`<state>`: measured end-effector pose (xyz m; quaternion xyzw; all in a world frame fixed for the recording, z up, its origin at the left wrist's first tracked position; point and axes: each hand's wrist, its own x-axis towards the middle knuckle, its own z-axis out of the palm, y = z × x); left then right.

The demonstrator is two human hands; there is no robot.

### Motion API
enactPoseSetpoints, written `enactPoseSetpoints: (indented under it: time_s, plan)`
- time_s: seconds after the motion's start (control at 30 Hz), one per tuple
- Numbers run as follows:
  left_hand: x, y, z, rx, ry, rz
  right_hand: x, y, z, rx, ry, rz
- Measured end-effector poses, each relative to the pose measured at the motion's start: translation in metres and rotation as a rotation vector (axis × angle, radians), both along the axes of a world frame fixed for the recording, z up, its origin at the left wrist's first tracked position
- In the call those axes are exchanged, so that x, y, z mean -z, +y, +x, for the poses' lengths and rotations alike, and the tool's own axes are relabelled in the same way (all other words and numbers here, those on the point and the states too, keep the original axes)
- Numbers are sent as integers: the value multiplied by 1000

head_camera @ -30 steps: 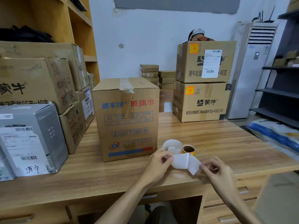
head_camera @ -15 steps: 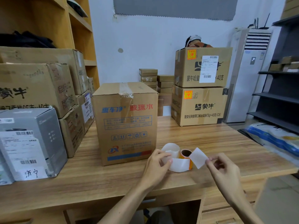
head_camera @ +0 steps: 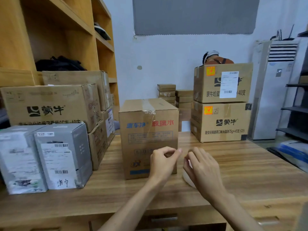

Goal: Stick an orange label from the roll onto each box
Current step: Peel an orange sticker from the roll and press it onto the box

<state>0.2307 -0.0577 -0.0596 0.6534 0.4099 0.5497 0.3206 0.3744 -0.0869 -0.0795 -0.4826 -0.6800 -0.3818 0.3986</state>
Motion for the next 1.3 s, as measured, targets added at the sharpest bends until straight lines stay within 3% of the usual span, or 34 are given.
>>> enactPoseSetpoints:
  time_s: [0.2, 0.33, 0.4, 0.57, 0.67, 0.87, 1.1, 1.3]
  plan:
    - [-18, -1, -28, -77, -65, -41, -9, 5, -23, -30, -104, 37]
    - [-34, 4, -55, -125, -65, -18, -25, 3, -33, -172, -17, 57]
    - [-44, 5, -69, -123, -73, -6, -32, 5, -37, -249, 113, -14]
    - [-61, 7, -103, 0, -6, 66, -59, 19, -53, -556, 742, -356]
    - [-67, 6, -119, 16, 36, 84, -72, 31, -63, -710, 879, -485]
    - [-74, 12, -141, -19, 122, 121, -76, 49, -82, -763, 866, -602]
    - [-78, 25, -156, -321, 319, 376, -94, 59, -104, -605, 536, -365]
    - [-84, 47, -163, -337, 345, 356, -104, 79, -116, -513, 412, -333]
